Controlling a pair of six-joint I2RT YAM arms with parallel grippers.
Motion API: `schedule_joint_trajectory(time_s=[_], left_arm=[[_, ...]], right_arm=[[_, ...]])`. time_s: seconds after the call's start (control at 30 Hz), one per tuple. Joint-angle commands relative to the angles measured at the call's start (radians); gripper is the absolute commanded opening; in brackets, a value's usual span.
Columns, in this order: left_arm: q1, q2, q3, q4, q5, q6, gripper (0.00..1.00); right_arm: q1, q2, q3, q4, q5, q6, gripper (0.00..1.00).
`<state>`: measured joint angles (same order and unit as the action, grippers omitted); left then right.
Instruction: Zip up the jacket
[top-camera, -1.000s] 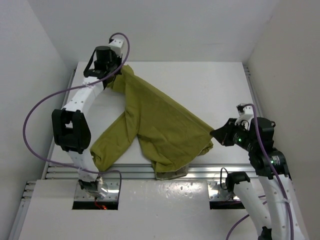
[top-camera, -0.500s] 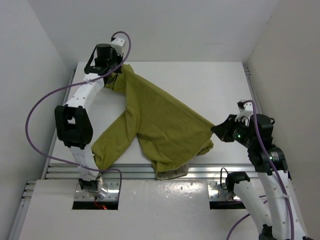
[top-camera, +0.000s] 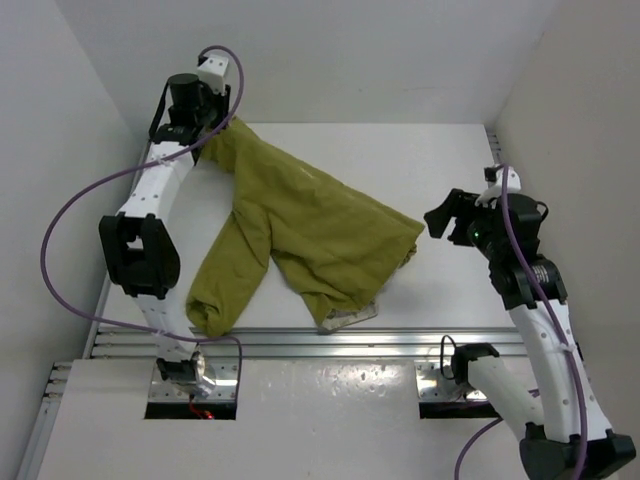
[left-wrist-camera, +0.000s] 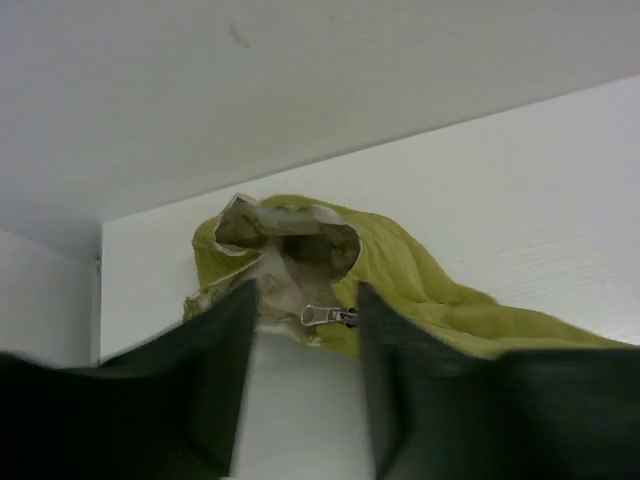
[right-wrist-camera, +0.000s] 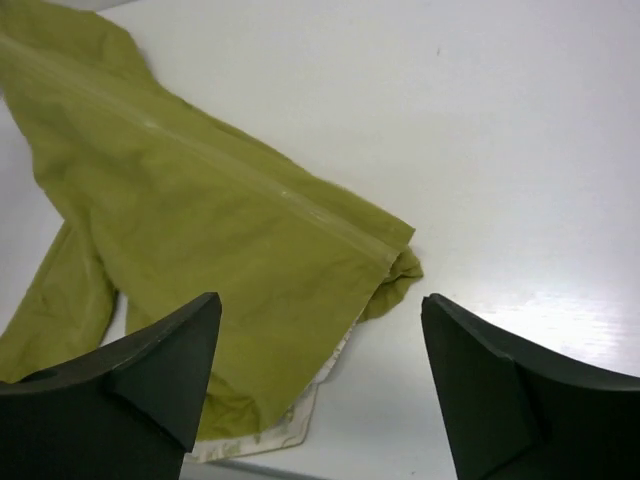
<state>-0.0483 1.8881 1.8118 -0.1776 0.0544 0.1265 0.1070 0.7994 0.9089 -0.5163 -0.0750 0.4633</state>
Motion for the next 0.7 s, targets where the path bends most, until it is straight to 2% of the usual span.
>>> schedule_joint_trajectory(time_s=[0.0,0.03,0.07,0.1,0.2,0.33,0.47,0.53,0.67], left_arm=[[0.022,-0.121,-0.040,0.072,0.036,-0.010,0.55],[0.022,-0.136,-0.060,0.072,0.053,-0.010,0.66],[0.022,-0.151,-0.069,0.072,0.053,-0.022,0.72],[0.022,-0.174,-0.069,0.072,0.065,-0.022,0.86],[0.022,-0.223,-0.069,0.034,0.093,-0.044,1.00],[0.022,-0.285,-0.069,-0.035,0.113,-0.067,1.00],[-0.031,-0.374,-0.110,-0.157,0.029,-0.080,1.00],[-0.045,-0.423,-0.161,-0.184,-0.004,-0.090,1.00],[-0.045,-0.563,-0.355,-0.184,-0.004,-0.099,1.00]], right_arm=[[-0.006,-0.005,0.054,0.067,0.072,-0.031,0.83],[-0.003,-0.008,0.053,0.079,0.072,-0.037,0.84],[-0.003,-0.026,0.036,0.110,0.070,-0.049,0.84],[-0.004,-0.034,0.030,0.143,0.032,-0.058,0.84],[-0.006,-0.055,0.013,0.171,-0.020,-0.057,0.88],[-0.001,-0.060,0.007,0.139,-0.051,-0.071,0.96],[-0.001,-0.071,-0.002,0.104,-0.046,-0.124,1.00],[-0.001,-0.069,-0.015,0.067,-0.026,-0.161,1.00],[-0.006,-0.052,-0.016,-0.016,-0.013,-0.204,1.00]])
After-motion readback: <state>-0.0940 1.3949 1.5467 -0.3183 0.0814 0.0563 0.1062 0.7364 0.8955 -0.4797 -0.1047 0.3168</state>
